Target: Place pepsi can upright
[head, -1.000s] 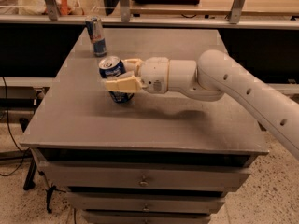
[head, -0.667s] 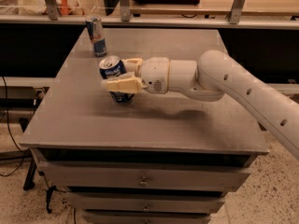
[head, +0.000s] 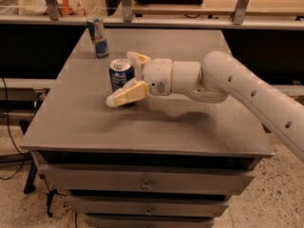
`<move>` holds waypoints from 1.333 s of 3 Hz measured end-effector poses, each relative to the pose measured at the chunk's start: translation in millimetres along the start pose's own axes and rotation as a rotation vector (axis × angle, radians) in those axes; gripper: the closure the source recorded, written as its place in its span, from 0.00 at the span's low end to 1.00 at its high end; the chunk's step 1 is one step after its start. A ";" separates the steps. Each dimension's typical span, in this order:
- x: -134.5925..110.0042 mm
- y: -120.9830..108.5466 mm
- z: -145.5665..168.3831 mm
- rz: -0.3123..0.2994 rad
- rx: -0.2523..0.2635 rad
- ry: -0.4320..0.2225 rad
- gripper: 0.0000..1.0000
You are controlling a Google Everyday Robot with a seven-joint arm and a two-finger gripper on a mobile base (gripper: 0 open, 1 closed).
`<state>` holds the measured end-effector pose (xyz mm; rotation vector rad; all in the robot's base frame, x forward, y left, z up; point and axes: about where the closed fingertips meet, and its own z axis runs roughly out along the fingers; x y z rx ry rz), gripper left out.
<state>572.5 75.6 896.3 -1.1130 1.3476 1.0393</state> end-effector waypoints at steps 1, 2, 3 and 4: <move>-1.3 -3.1 -7.0 -0.023 0.013 0.045 0.00; 0.4 -11.4 -21.5 -0.053 0.031 0.109 0.00; 6.9 -20.3 -40.0 -0.077 0.029 0.174 0.00; 8.8 -20.6 -42.3 -0.078 0.026 0.181 0.00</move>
Offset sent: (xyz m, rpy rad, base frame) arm 0.0186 -0.0567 -0.0033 -0.2211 -0.0559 -0.0637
